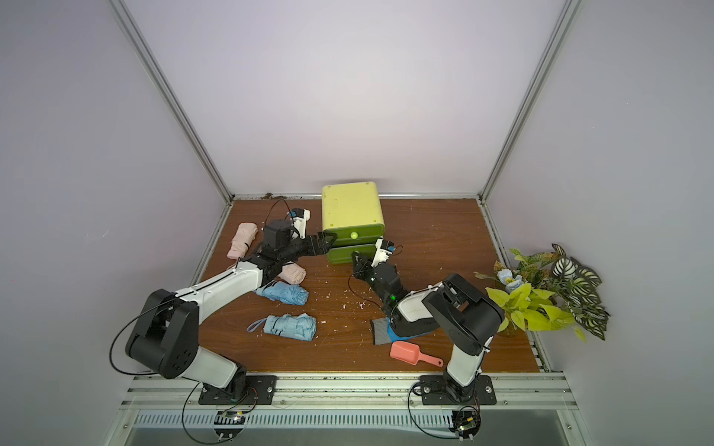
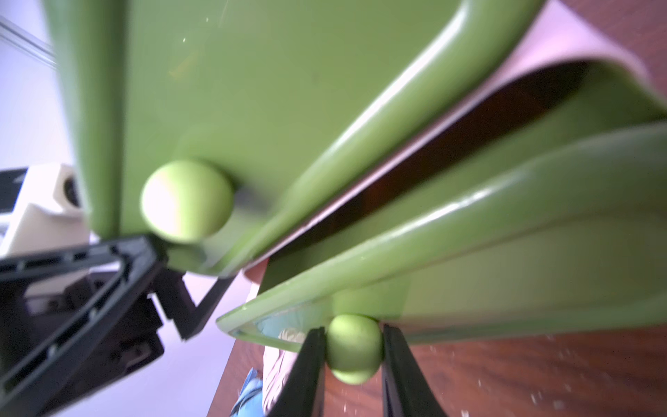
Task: Place the umbrella in the drawer by color
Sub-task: Open the drawer in the storage box.
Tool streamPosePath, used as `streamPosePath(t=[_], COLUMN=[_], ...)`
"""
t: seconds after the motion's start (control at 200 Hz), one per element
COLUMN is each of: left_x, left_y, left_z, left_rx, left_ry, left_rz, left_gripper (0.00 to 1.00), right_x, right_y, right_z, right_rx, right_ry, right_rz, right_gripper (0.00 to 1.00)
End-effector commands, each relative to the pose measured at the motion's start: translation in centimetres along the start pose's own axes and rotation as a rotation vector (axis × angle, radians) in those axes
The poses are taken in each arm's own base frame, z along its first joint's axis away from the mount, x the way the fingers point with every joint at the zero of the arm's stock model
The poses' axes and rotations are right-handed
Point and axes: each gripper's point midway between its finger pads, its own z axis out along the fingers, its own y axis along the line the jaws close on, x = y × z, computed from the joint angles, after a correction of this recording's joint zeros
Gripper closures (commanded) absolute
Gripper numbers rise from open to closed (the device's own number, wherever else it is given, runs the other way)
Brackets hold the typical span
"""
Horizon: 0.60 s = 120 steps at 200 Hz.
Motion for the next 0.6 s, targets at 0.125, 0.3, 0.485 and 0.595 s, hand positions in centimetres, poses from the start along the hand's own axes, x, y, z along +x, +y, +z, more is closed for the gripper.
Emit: streamPosePath(t=[0.125, 0.3, 0.485, 0.595], left_x=[-0.3, -0.2, -0.1, -0.1], left_y=[-1.7, -1.3, -1.1, -1.1], left_z=[-0.6, -0.5, -0.2, -0.2], left_rx=[0.048, 0.028, 0.021, 0.019], left_ry=[-0.024, -0.019, -0.012, -0.013], left_rz=[0.013, 0.015, 0.008, 0.009], left_gripper=[0.0, 0.0, 0.0, 0.0], right_x=[-1.2, 0.0, 1.5, 1.9], right_y=[2.3, 2.2, 3.1, 3.2], right_z=[-2.4, -4.1, -6.0, -6.7], right_rx=[-0.027, -0.022, -0.014, -0.008], right_ry=[-0.047, -0.01, 0.021, 0.031], right_rz=[-0.041, -0.056, -0.118, -0.148], right_gripper=[1.0, 1.0, 1.0, 1.0])
